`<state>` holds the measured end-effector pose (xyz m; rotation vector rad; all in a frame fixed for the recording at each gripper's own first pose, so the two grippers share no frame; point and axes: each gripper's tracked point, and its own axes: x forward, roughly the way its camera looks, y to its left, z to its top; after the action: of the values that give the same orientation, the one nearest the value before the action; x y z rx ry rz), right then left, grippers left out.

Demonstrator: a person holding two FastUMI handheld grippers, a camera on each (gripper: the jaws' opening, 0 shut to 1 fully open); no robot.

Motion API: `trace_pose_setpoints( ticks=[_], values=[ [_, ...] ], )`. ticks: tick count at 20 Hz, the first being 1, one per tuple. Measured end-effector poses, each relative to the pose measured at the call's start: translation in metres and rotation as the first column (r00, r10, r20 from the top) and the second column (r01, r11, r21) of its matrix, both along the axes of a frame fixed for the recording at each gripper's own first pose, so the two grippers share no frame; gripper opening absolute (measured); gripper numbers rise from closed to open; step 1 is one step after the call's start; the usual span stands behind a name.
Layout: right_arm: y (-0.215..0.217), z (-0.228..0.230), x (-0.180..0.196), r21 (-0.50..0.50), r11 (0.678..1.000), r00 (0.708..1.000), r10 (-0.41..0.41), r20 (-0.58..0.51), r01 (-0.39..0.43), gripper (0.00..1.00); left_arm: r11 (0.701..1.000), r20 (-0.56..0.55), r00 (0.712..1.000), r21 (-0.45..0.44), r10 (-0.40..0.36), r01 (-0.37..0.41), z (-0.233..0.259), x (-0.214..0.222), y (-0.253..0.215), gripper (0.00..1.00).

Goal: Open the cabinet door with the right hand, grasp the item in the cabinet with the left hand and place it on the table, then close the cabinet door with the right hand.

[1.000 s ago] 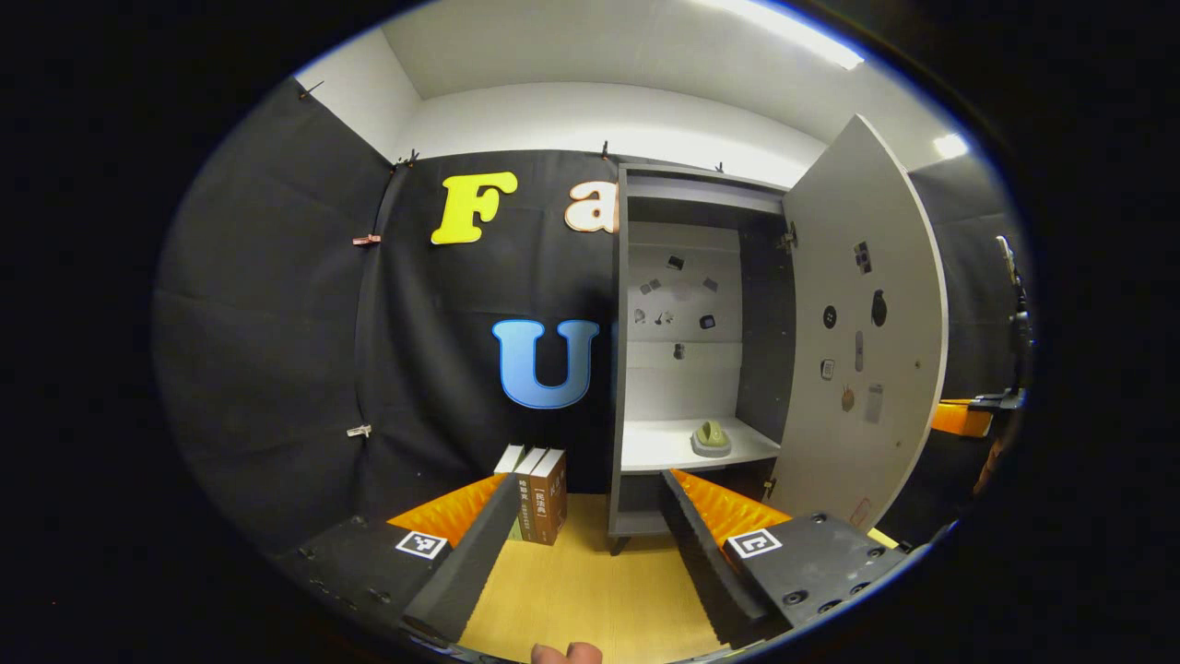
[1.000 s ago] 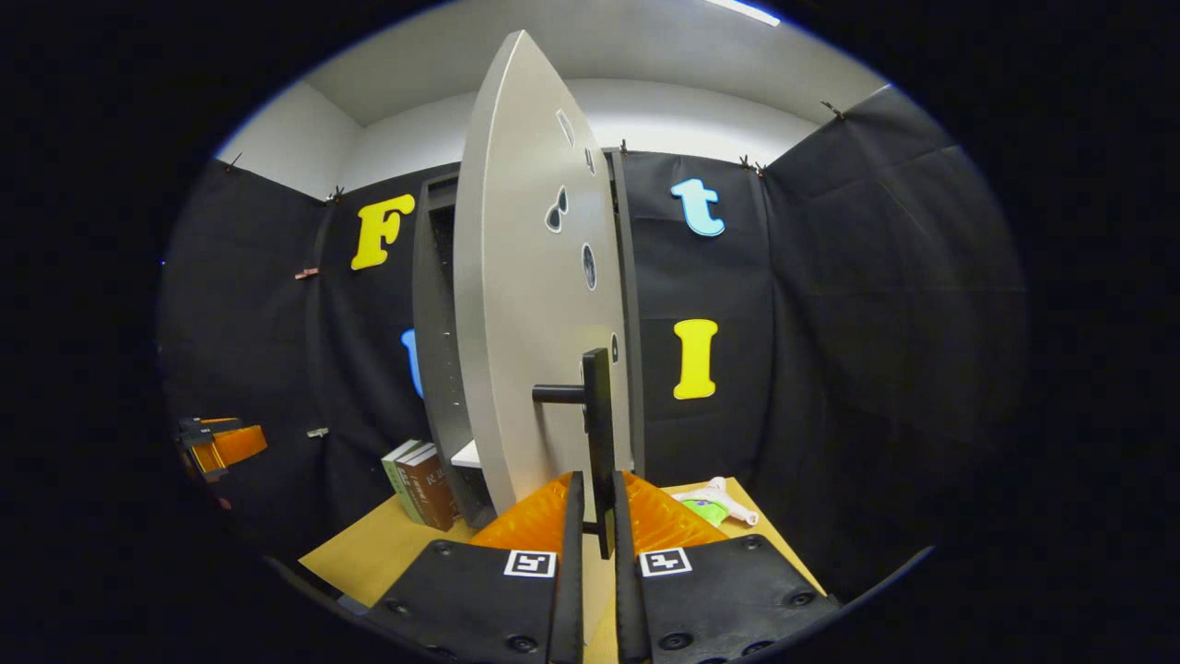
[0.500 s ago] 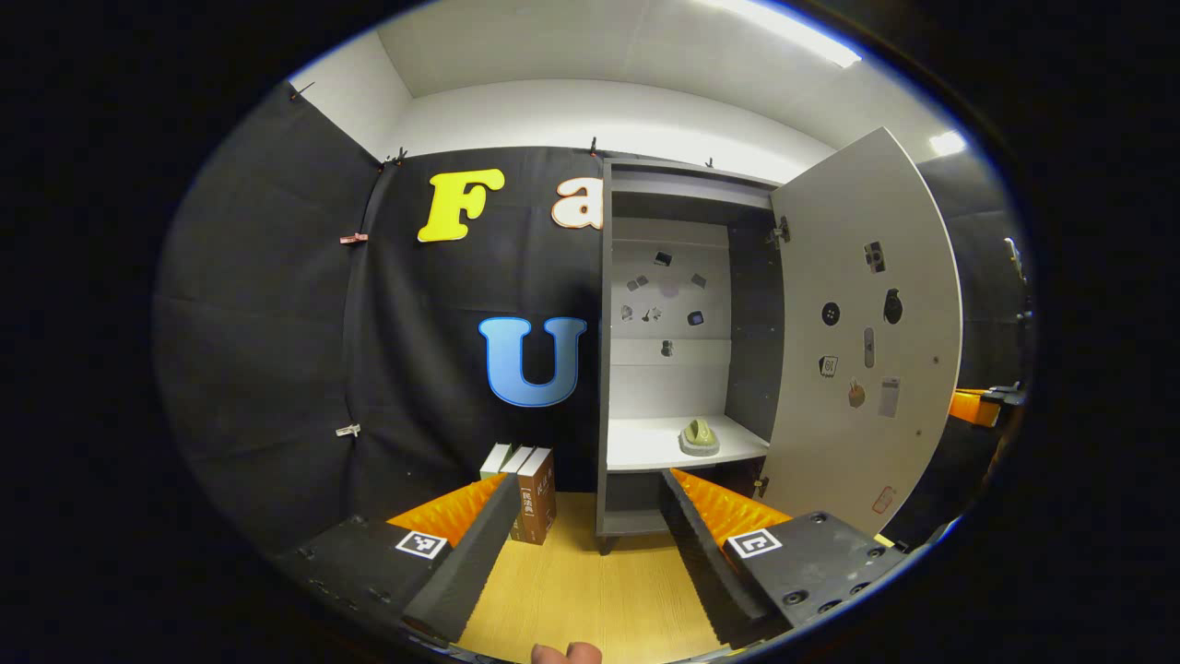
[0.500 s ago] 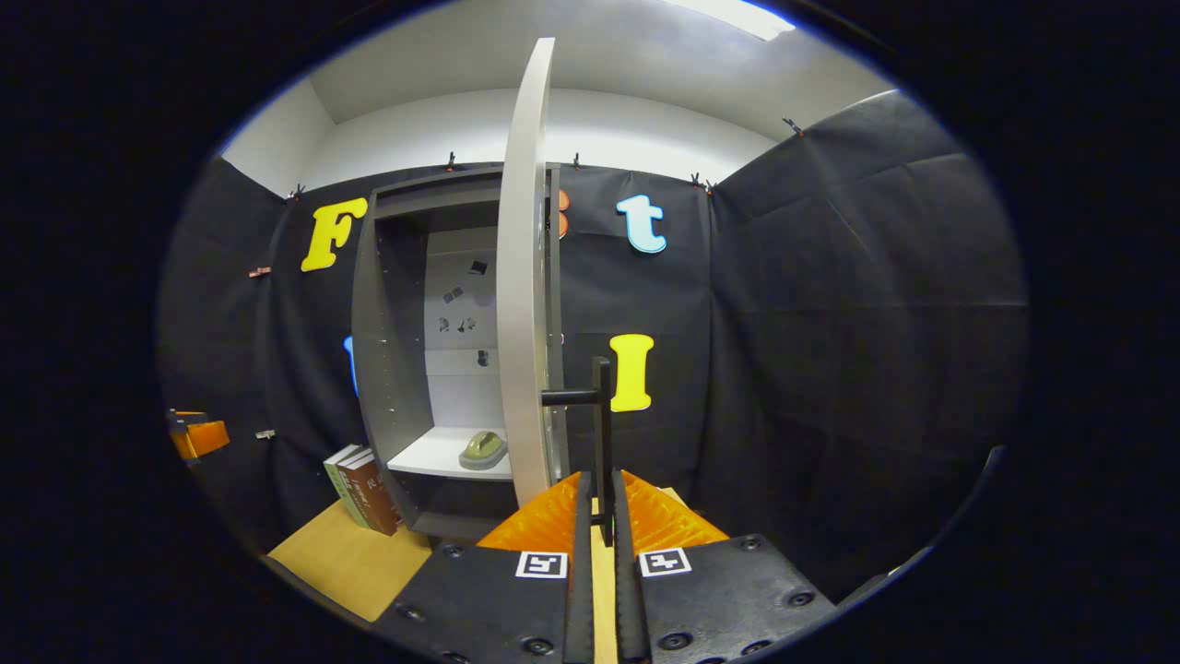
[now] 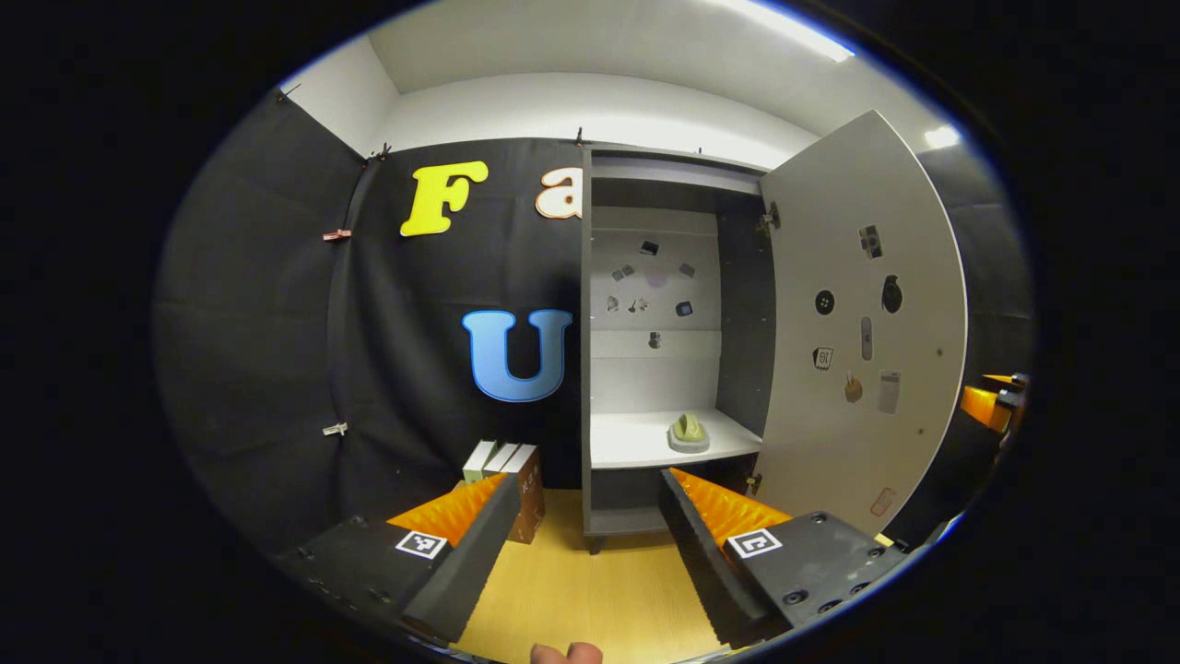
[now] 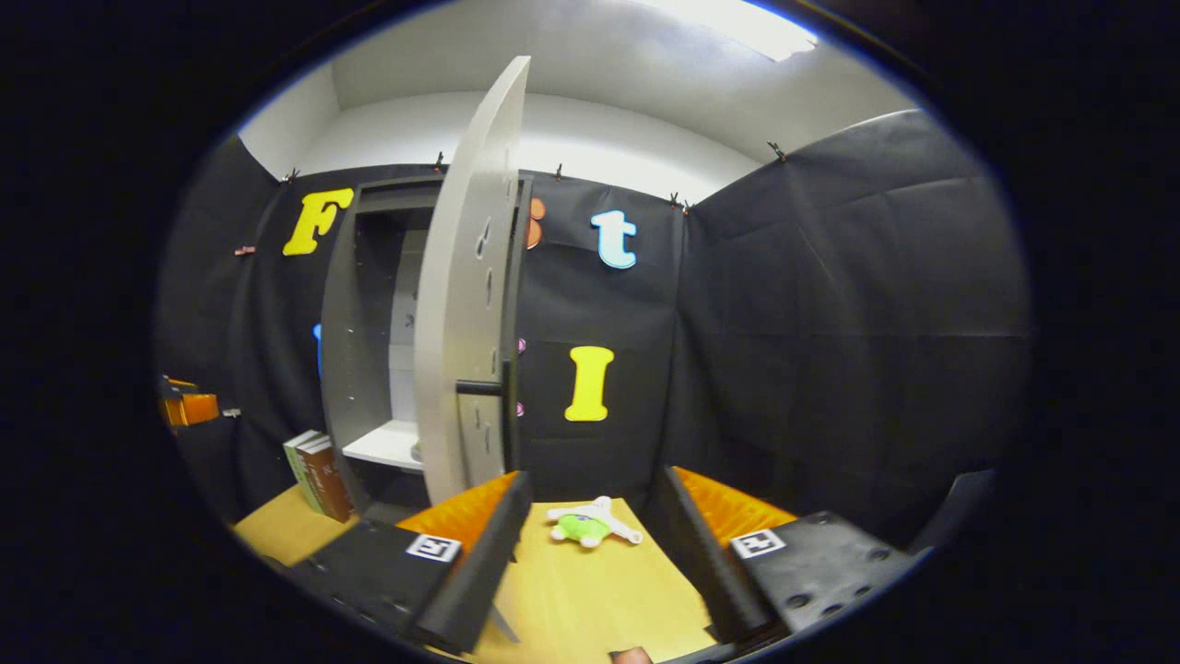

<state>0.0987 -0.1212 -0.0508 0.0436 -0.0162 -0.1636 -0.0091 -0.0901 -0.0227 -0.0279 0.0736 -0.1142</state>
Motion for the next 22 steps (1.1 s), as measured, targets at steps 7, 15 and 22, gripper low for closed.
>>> trace_pose_setpoints(
  ticks=[7,15,22],
  values=[
    [-0.023,-0.043,0.034,0.068,0.998,0.996,0.02,-0.088,-0.014,0.97,0.996,-0.059,0.994,0.008,-0.09,0.091,-0.002,0.061,-0.058,0.94],
    [-0.065,-0.056,0.065,0.069,0.998,0.996,0.018,-0.091,-0.011,0.98,0.978,-0.193,0.96,0.0,-0.204,0.208,-0.024,0.176,-0.143,0.95],
    [-0.091,-0.066,0.086,0.086,0.996,0.996,0.021,-0.092,-0.013,0.98,0.96,-0.296,0.928,0.097,-0.225,0.264,-0.059,0.262,-0.203,0.93]
  ],
)
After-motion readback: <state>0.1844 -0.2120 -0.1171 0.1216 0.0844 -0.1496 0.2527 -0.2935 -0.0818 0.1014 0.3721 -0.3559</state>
